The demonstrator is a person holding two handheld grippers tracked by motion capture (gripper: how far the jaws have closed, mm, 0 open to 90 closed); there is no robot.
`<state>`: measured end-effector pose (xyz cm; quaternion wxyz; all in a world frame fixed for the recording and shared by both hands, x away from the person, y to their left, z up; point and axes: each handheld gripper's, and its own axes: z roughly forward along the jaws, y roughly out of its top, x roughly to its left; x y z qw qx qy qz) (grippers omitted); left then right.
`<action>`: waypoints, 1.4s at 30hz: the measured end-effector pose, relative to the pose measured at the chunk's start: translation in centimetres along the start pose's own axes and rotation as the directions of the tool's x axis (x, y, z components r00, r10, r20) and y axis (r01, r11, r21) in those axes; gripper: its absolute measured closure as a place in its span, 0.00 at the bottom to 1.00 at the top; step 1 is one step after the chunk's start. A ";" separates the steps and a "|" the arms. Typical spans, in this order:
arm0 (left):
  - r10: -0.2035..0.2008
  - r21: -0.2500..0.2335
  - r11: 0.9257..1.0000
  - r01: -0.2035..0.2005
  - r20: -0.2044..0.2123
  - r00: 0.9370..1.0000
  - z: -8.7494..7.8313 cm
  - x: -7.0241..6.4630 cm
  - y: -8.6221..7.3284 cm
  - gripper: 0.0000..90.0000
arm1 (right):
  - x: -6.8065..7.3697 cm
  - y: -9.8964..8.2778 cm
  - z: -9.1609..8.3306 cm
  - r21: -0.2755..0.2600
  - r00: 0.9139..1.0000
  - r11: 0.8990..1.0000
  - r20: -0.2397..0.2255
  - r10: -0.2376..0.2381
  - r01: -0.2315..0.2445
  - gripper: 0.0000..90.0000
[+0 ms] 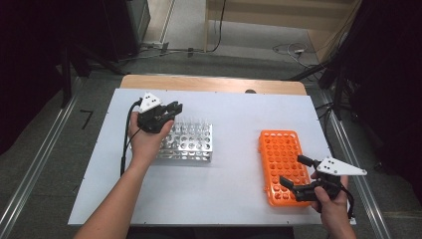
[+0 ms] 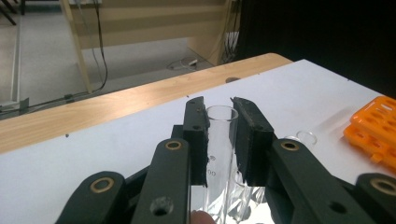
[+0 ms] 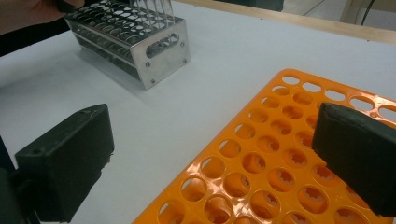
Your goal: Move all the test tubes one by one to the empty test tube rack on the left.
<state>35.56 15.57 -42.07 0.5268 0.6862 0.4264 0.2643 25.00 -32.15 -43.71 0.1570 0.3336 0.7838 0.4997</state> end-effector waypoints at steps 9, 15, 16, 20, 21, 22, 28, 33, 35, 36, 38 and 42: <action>0.009 0.025 1.000 -0.009 -0.012 1.000 -0.1 -0.1 -0.6 0.84 | 0.0 0.0 0.0 0.001 1.000 1.000 -0.001 0.002 -0.002 0.00; 0.028 0.049 0.998 -0.027 -0.018 0.999 -0.1 -0.3 -0.8 0.84 | 0.1 0.0 0.1 0.003 1.000 1.000 -0.005 -0.001 0.001 0.00; 0.028 0.052 0.998 -0.027 -0.018 0.999 0.0 -0.4 -0.8 0.84 | 0.1 0.0 0.1 0.001 1.000 1.000 -0.006 -0.001 0.001 0.00; 0.037 0.067 0.997 -0.036 -0.023 0.999 0.0 -0.6 -0.9 0.84 | 0.1 -0.1 0.2 0.003 1.000 1.000 -0.008 0.002 -0.002 0.00; 0.033 0.068 0.997 -0.031 -0.024 0.999 0.0 -0.6 -0.9 0.84 | 0.1 -0.1 0.2 0.003 1.000 1.000 -0.008 0.003 -0.003 0.00; 0.031 0.071 0.997 -0.029 -0.024 0.999 0.0 -0.6 -1.0 0.84 | 0.1 -0.1 0.1 0.003 1.000 1.000 -0.007 0.003 -0.003 0.00; 0.021 0.090 0.996 -0.018 -0.027 0.999 0.1 -0.5 -1.1 0.84 | 0.1 -0.1 0.1 0.002 1.000 1.000 -0.008 0.006 -0.006 0.00; 0.035 0.127 0.991 -0.032 -0.029 0.999 0.3 -0.6 -1.4 0.84 | 0.1 -0.1 0.1 0.004 1.000 1.000 -0.007 0.006 -0.006 0.00; 0.038 0.136 0.990 -0.034 -0.026 0.999 0.5 -0.7 -1.5 0.84 | 0.1 -0.1 0.2 0.003 1.000 1.000 -0.008 0.004 -0.004 0.00; 0.039 0.143 0.989 -0.035 -0.028 0.999 0.5 -0.7 -1.5 0.84 | 0.1 -0.1 0.2 0.005 1.000 1.000 -0.007 0.005 -0.005 0.00; 0.033 0.153 0.988 -0.029 -0.027 0.999 0.6 -0.7 -1.6 0.84 | 0.0 -0.1 0.2 0.005 1.000 1.000 -0.007 0.006 -0.006 0.00; 0.022 0.175 0.984 -0.017 -0.027 0.999 0.7 -0.5 -1.7 0.83 | 0.0 -0.1 0.2 0.008 1.000 1.000 -0.007 0.006 -0.006 0.00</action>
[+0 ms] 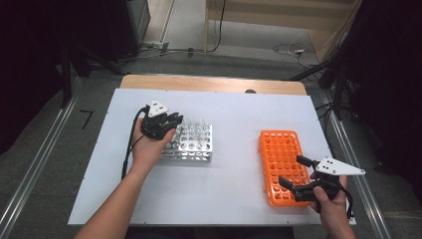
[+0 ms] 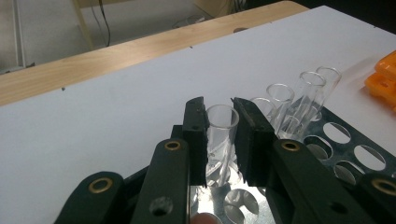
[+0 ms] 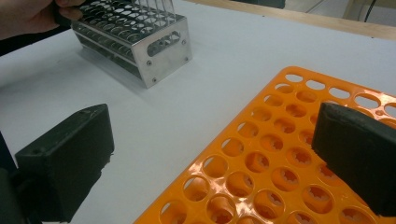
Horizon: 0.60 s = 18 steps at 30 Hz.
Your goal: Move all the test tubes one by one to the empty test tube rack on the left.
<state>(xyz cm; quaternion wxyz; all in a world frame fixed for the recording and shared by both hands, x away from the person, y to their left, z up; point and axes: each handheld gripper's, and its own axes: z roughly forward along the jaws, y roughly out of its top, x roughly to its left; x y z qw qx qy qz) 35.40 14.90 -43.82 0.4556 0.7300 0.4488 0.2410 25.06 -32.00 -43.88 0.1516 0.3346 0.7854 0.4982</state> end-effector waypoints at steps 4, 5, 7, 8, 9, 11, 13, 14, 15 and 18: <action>-0.011 0.011 1.000 0.011 0.007 1.000 0.1 0.1 0.0 0.82 | 0.0 0.0 0.0 0.001 1.000 1.000 0.000 0.002 -0.002 0.00; -0.013 0.012 1.000 0.013 0.007 1.000 0.1 0.1 0.0 0.81 | 0.0 0.0 0.0 0.002 1.000 1.000 0.001 0.001 -0.001 0.00; -0.013 0.017 1.000 0.013 -0.007 1.000 0.0 0.0 0.0 0.77 | 0.0 0.0 0.1 0.003 1.000 1.000 0.001 0.000 0.000 0.00; -0.013 0.019 1.000 0.013 -0.011 1.000 -0.1 0.0 0.0 0.74 | 0.0 0.0 0.1 0.004 1.000 1.000 0.002 0.000 0.000 0.00; -0.015 0.018 1.000 0.015 -0.011 1.000 -0.1 0.1 0.1 0.72 | 0.0 0.0 0.1 0.004 1.000 1.000 0.002 0.000 0.000 0.00; -0.020 0.015 1.000 0.021 -0.018 1.000 -0.3 0.1 0.1 0.66 | 0.0 0.0 0.1 0.003 1.000 1.000 0.001 0.000 0.000 0.00; -0.035 0.004 0.999 0.035 -0.012 0.999 -0.5 0.2 0.1 0.60 | 0.0 0.0 0.1 0.003 1.000 1.000 0.001 0.000 0.000 0.00; -0.039 0.001 0.999 0.039 -0.008 0.999 -0.5 0.3 0.2 0.56 | 0.0 0.0 0.1 0.003 1.000 1.000 0.001 0.001 -0.001 0.00; -0.044 -0.004 0.999 0.044 -0.006 0.999 -0.6 0.3 0.2 0.53 | 0.0 -0.1 0.1 0.002 1.000 1.000 0.001 0.003 -0.003 0.00; -0.057 -0.017 0.998 0.058 0.009 0.998 -0.9 0.4 0.3 0.44 | -0.1 -0.1 0.1 0.002 1.000 1.000 0.001 0.001 -0.001 0.00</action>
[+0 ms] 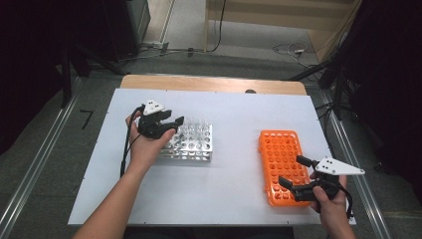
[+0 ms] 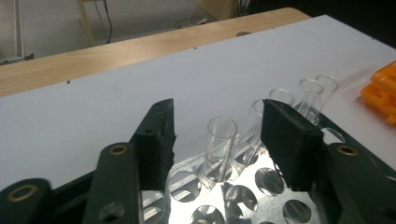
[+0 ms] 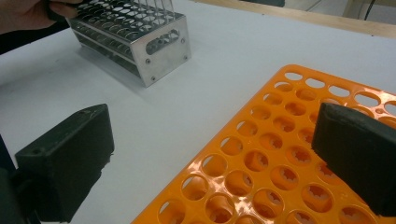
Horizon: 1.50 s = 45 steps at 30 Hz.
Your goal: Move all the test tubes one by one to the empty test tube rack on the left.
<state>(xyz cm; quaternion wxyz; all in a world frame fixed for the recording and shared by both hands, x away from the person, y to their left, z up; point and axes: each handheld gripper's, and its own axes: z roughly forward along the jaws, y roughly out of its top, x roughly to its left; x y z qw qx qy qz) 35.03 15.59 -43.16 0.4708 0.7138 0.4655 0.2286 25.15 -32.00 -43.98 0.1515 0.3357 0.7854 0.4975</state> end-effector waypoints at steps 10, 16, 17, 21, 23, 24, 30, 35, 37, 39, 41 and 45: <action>-0.009 -0.035 0.999 0.012 0.064 0.998 -1.6 -0.5 -0.1 0.12 | -0.1 0.0 -0.1 0.001 1.000 1.000 0.002 0.002 -0.002 0.00; -0.002 -0.054 0.999 0.007 0.094 0.996 -2.9 -0.8 -0.6 0.04 | 0.0 0.0 0.0 0.001 1.000 1.000 0.004 0.003 -0.003 0.00; 0.002 -0.055 0.998 0.003 0.097 0.995 -3.1 -0.8 -0.7 0.03 | 0.0 0.0 0.0 0.002 1.000 1.000 0.004 0.003 -0.003 0.00; 0.008 -0.063 0.998 -0.001 0.106 0.994 -3.9 -1.0 -1.2 0.01 | 0.0 0.0 0.0 0.002 1.000 1.000 0.005 0.002 -0.002 0.00; 0.015 -0.064 0.998 -0.008 0.110 0.994 -4.3 -1.1 -1.6 0.00 | -0.1 0.0 0.0 0.001 1.000 1.000 0.003 0.001 -0.001 0.00; 0.017 -0.063 0.998 -0.010 0.112 0.994 -4.5 -1.2 -1.7 0.00 | -0.1 0.0 0.0 0.000 1.000 1.000 0.003 0.001 -0.001 0.00; 0.036 -0.078 0.997 -0.027 0.124 0.992 -6.0 -1.7 -2.4 0.00 | -0.1 -0.1 0.1 0.003 1.000 1.000 0.005 0.002 -0.002 0.00; 0.050 -0.096 0.995 -0.037 0.135 0.990 -7.3 -2.2 -2.9 0.00 | -0.1 -0.1 0.1 0.008 1.000 1.000 0.006 0.006 -0.006 0.00; 0.058 -0.104 0.994 -0.045 0.135 0.989 -7.9 -2.5 -3.1 0.00 | -0.1 -0.2 0.1 0.009 1.000 1.000 0.009 0.010 -0.010 0.00; 0.063 -0.111 0.993 -0.048 0.136 0.989 -8.4 -2.7 -3.4 0.00 | -0.1 -0.2 0.1 0.011 1.000 1.000 0.010 0.011 -0.011 0.00; 0.065 -0.119 0.992 -0.048 0.141 0.988 -9.0 -3.0 -3.7 0.00 | -0.2 -0.2 0.1 0.011 1.000 1.000 0.010 0.008 -0.008 0.00; 0.075 -0.135 0.989 -0.056 0.142 0.987 -10.2 -3.5 -4.6 0.00 | -0.3 -0.3 0.1 0.011 1.000 1.000 0.013 0.012 -0.012 0.00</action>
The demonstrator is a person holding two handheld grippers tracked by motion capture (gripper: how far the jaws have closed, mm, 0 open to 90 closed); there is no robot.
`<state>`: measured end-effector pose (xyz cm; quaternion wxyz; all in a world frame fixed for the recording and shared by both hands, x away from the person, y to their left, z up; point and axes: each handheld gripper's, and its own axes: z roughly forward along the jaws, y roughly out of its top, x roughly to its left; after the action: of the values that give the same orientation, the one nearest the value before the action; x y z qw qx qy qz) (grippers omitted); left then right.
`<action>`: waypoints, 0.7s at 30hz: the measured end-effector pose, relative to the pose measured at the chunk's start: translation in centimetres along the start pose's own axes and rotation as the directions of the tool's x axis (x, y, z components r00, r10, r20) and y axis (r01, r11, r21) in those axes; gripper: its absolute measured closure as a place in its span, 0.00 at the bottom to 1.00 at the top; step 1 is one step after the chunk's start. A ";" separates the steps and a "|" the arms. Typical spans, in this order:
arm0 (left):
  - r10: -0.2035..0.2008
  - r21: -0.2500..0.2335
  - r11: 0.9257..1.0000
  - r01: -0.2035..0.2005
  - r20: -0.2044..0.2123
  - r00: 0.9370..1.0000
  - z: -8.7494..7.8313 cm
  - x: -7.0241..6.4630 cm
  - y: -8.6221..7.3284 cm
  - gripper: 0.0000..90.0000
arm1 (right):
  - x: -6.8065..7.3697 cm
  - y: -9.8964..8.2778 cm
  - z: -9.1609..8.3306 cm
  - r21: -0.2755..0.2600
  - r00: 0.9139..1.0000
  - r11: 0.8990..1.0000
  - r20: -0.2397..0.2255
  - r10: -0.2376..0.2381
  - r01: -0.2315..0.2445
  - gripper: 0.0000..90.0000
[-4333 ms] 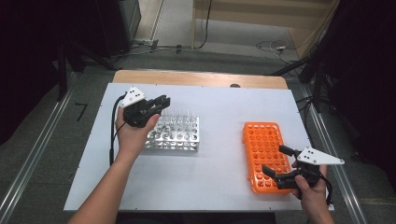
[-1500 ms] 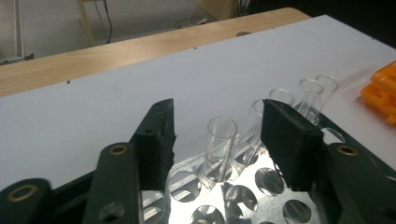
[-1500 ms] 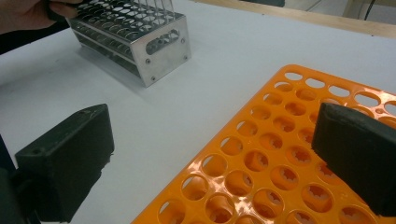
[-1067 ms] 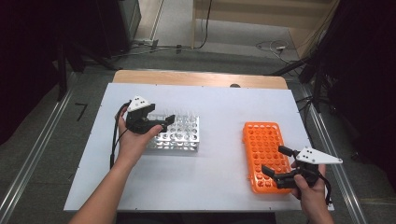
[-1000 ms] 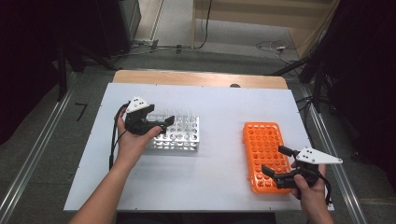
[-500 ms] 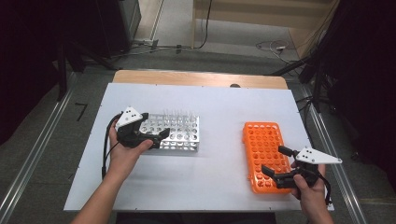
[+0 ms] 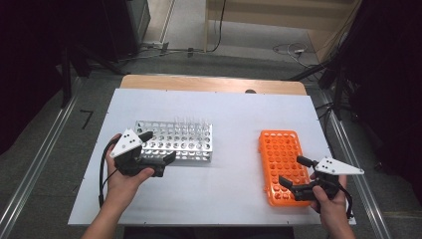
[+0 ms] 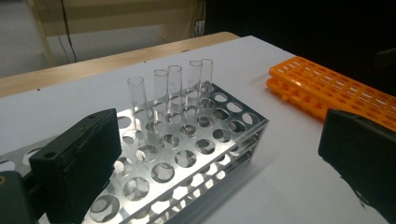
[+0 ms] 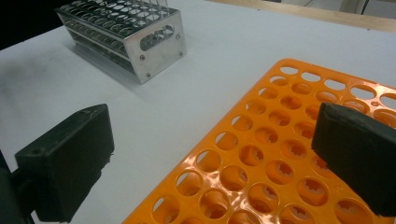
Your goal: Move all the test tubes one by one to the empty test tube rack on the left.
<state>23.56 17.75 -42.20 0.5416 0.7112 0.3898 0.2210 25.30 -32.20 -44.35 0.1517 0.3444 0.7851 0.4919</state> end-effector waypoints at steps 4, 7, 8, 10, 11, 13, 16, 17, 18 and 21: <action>-0.007 -0.015 1.000 0.007 0.005 1.000 -1.1 -0.3 -0.7 0.00 | -0.1 -0.1 0.0 0.000 1.000 1.000 0.002 0.002 -0.002 0.00; -0.013 -0.028 1.000 0.013 0.015 1.000 -1.8 -0.3 -1.2 0.00 | -0.1 -0.1 0.0 -0.003 1.000 1.000 0.005 0.000 0.000 0.00; -0.010 -0.033 0.999 0.011 0.019 1.000 -2.2 -0.3 -1.5 0.00 | -0.2 -0.1 0.0 -0.003 1.000 1.000 0.003 -0.003 0.003 0.00; -0.004 -0.034 0.999 0.005 0.019 1.000 -2.6 -0.3 -2.0 0.00 | -0.2 -0.2 0.0 -0.003 1.000 1.000 0.005 -0.003 0.003 0.00; -0.004 -0.035 0.999 0.004 0.018 1.000 -2.9 -0.2 -2.2 0.00 | -0.2 -0.2 0.0 -0.003 1.000 1.000 0.005 0.001 -0.001 0.00; -0.009 -0.039 0.999 0.010 0.014 1.000 -3.5 0.1 -2.9 0.00 | -0.4 -0.3 0.0 -0.002 1.000 1.000 0.007 0.001 -0.001 0.00; -0.018 -0.055 0.998 0.019 0.016 1.000 -4.5 0.3 -3.5 0.00 | -0.5 -0.4 0.0 0.000 1.000 1.000 0.011 0.007 -0.007 0.00; -0.017 -0.061 0.998 0.018 0.019 1.000 -4.7 0.4 -3.6 0.00 | -0.6 -0.4 0.0 0.001 1.000 1.000 0.013 0.007 -0.007 0.00; -0.012 -0.068 0.998 0.012 0.014 1.000 -5.2 0.4 -3.8 0.00 | -0.6 -0.4 0.0 0.000 1.000 1.000 0.013 0.006 -0.006 0.00; -0.010 -0.076 0.997 0.011 0.007 1.000 -6.0 0.7 -4.3 0.00 | -0.9 -0.6 0.0 0.001 1.000 1.000 0.015 0.010 -0.010 0.00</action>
<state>18.21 22.33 -44.39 0.5706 0.6887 0.3833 0.2305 25.68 -32.99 -44.96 0.1551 0.3522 0.7824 0.4896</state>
